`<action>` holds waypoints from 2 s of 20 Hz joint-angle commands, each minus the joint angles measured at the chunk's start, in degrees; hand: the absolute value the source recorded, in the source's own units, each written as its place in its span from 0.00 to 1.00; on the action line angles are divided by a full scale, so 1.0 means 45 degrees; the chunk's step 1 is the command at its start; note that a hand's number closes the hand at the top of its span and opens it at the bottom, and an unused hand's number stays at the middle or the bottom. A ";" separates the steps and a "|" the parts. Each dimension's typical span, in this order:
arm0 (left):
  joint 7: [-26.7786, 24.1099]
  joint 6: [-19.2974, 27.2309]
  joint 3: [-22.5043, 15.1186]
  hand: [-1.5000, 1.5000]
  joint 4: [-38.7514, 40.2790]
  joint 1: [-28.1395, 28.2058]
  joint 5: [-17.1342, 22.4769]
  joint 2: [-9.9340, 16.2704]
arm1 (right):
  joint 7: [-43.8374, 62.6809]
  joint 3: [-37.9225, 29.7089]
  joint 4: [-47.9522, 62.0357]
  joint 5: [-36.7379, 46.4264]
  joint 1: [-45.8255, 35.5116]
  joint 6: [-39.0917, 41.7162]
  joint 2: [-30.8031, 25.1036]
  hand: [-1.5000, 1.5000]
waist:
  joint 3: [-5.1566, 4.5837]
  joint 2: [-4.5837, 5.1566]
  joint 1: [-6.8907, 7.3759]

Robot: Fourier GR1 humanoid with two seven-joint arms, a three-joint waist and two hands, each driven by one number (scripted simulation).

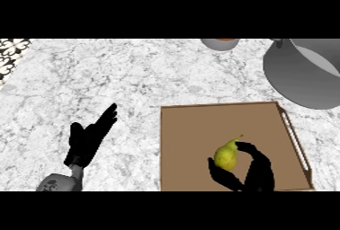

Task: Pick the pear from the tray and place it in the pot

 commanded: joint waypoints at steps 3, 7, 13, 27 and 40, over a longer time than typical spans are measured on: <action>0.0301 -0.0472 0.0341 0.50 0.0194 -0.0373 0.0238 0.0216 | -0.2893 -0.1315 0.0301 -0.4535 -0.0772 0.0105 -0.1641 1.00 | 0.0252 0.0247 -0.0002; 0.0149 -0.0233 0.0245 0.50 -0.0211 -0.0006 0.0165 0.0140 | -0.3445 -0.1751 -0.1150 -0.5911 -0.0961 0.1699 -0.2568 1.00 | 0.0499 0.0114 0.0058; 0.0046 -0.0189 0.0267 0.50 -0.0127 0.0086 0.0200 0.0037 | -0.5427 -0.3131 -0.1648 -0.8197 -0.1519 0.3336 -0.4036 1.00 | 0.0529 0.0126 -0.0168; 0.0007 -0.0243 0.0385 0.50 -0.0312 0.0371 0.0256 0.0180 | -1.2079 -0.8613 0.2190 -1.3224 -0.2022 0.8911 -0.8674 1.00 | 0.0417 0.0302 -0.0111; 0.0518 -0.0562 -0.0161 0.50 -0.0251 -0.0841 -0.0073 -0.0160 | -1.7204 -0.9869 1.0887 -1.1918 -0.5635 1.2133 -1.2915 1.00 | 0.0306 0.0499 0.1054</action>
